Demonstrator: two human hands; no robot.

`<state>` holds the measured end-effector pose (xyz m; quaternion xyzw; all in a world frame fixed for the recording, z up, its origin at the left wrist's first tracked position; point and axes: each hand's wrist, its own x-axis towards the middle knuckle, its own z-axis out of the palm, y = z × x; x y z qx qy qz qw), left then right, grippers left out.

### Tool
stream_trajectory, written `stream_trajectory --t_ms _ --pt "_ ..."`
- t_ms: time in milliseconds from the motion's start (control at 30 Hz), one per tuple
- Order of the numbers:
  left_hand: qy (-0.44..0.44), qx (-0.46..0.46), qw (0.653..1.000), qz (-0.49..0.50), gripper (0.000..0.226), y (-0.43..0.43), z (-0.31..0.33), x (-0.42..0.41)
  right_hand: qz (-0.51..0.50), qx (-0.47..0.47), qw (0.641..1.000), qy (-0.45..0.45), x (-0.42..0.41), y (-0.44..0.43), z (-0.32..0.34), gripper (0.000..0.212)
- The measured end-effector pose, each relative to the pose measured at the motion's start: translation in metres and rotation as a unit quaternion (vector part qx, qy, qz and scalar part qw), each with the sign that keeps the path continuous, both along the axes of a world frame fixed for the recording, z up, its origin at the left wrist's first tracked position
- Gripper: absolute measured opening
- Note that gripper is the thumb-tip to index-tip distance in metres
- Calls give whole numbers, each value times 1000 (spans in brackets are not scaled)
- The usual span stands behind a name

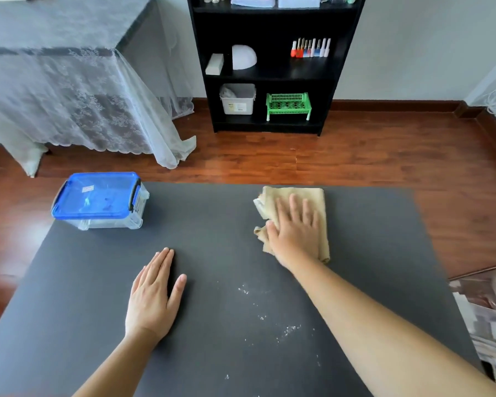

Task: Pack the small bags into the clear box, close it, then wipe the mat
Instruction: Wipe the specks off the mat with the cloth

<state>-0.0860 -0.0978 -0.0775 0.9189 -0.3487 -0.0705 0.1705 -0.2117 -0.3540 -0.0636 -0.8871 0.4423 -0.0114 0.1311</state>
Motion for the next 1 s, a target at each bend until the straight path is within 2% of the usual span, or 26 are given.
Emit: stream_trajectory --t_ms 67,133,200,267,333,400,467,533,567,633,767,900,1000 --pt "8 -13 1000 18 72 8 -1 1 204 -1 979 -1 16 53 -6 59" --pt "16 -31 999 41 72 13 -1 1 378 6 926 4 3 89 -10 58" --pt "17 -37 998 50 71 14 0 2 464 4 886 -6 -21 86 -12 56" --pt "9 -25 999 43 68 11 1 3 458 4 889 -8 -44 54 -11 56" --pt "7 -18 999 36 66 9 2 4 374 -8 928 7 -61 14 -6 57" --pt "8 -16 999 32 68 9 3 6 240 -34 970 15 -73 -25 -4 56" --pt "9 -15 999 28 70 9 2 7 80 -46 995 30 -67 -49 -3 58" --pt "9 -19 999 24 70 10 1 8 -62 -17 997 52 -37 -56 -3 61" --pt "10 -21 999 22 69 10 0 9 -102 2 993 52 -16 -52 -3 63" --pt "13 -28 999 18 64 11 0 9 -70 12 996 49 31 -33 -2 63" --pt "36 -64 997 -5 58 13 4 13 154 9 987 31 96 50 -6 59" --pt "77 -105 991 -5 57 28 9 22 297 0 955 17 51 123 -6 58" --pt "46 -58 997 -31 62 52 9 36 313 -2 950 -3 -18 121 -5 56"
